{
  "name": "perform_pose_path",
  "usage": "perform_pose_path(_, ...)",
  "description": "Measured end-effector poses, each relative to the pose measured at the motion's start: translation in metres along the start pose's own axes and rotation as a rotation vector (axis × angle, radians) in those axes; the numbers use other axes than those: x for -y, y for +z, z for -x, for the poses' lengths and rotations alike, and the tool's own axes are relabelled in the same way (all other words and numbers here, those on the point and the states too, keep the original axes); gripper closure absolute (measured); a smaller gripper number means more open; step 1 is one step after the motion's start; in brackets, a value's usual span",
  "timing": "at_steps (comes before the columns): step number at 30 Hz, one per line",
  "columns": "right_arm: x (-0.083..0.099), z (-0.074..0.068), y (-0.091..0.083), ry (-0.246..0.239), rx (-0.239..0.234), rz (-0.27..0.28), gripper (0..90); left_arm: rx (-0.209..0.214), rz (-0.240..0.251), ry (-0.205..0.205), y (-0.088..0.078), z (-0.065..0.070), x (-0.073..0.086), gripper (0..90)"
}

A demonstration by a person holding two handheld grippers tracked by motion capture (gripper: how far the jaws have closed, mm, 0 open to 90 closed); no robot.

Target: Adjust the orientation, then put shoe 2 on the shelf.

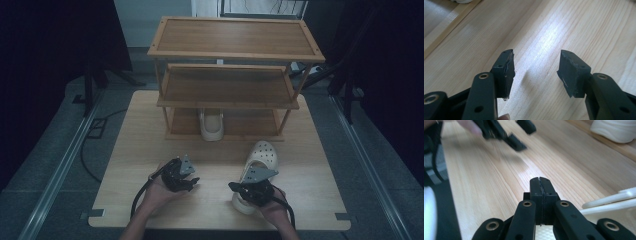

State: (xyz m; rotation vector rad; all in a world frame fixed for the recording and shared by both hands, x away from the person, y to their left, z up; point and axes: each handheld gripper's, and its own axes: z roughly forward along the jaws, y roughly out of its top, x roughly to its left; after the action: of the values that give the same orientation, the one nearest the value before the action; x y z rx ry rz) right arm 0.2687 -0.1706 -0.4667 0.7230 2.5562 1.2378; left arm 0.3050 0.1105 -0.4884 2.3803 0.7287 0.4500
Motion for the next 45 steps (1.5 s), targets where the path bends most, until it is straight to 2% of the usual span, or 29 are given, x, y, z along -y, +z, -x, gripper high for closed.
perform_pose_path(1,0.0,0.0,0.002,-0.012,0.011,-0.017,90.0,-0.006,-0.002,-0.003,-0.001,0.0,0.001,46.4)
perform_pose_path(2,0.002,-0.001,0.005,-0.035,0.037,-0.057,90.0,-0.012,-0.006,-0.006,-0.001,-0.001,0.002,45.9)
perform_pose_path(4,0.003,-0.001,0.006,-0.043,0.042,-0.06,90.0,-0.009,-0.009,-0.019,-0.003,-0.001,0.005,45.7)
perform_pose_path(6,0.004,0.001,0.005,-0.032,0.021,-0.052,90.0,0.028,0.013,-0.044,-0.005,-0.001,0.007,45.1)
perform_pose_path(9,0.007,0.003,0.002,-0.018,0.001,-0.05,90.0,0.016,0.014,-0.048,-0.008,-0.002,0.009,44.9)
perform_pose_path(13,0.009,0.002,-0.003,-0.022,0.0,-0.062,90.0,0.013,0.018,-0.07,-0.011,-0.004,0.011,44.8)
perform_pose_path(16,0.011,0.001,-0.008,-0.025,-0.005,-0.069,90.0,0.041,0.032,-0.098,-0.013,-0.006,0.013,44.5)
perform_pose_path(18,0.015,0.001,-0.015,-0.024,-0.014,-0.076,90.0,0.01,0.019,-0.08,-0.014,-0.004,0.012,44.2)
perform_pose_path(19,0.017,0.001,-0.017,-0.021,-0.017,-0.073,90.0,0.009,0.016,-0.075,-0.014,-0.003,0.012,44.2)
perform_pose_path(23,0.026,0.004,-0.029,0.001,-0.052,-0.07,90.0,0.006,0.019,-0.073,-0.016,-0.003,0.012,44.1)
perform_pose_path(25,0.027,0.007,-0.034,-0.001,-0.064,-0.087,90.0,0.01,0.024,-0.078,-0.017,-0.004,0.012,44.1)
perform_pose_path(29,0.029,0.01,-0.039,-0.004,-0.08,-0.105,89.3,0.022,0.035,-0.086,-0.02,-0.005,0.013,43.9)
perform_pose_path(32,0.03,0.011,-0.037,0.001,-0.098,-0.096,87.2,0.021,0.044,-0.096,-0.021,-0.005,0.013,43.3)
perform_pose_path(34,0.029,0.01,-0.036,-0.01,-0.103,-0.099,84.4,0.014,0.046,-0.102,-0.022,-0.006,0.014,42.3)
perform_pose_path(38,0.024,0.008,-0.04,-0.027,-0.102,-0.06,76.9,0.003,0.049,-0.104,-0.025,-0.007,0.015,41.8)
perform_pose_path(41,0.019,0.008,-0.047,-0.077,-0.095,-0.021,70.1,0.0,0.058,-0.112,-0.029,-0.009,0.017,41.9)
perform_pose_path(44,0.011,0.012,-0.054,-0.145,-0.055,0.012,63.4,-0.001,0.062,-0.118,-0.032,-0.011,0.019,41.8)
perform_pose_path(45,0.009,0.013,-0.056,-0.151,-0.043,0.014,62.3,-0.003,0.066,-0.121,-0.033,-0.012,0.02,41.8)
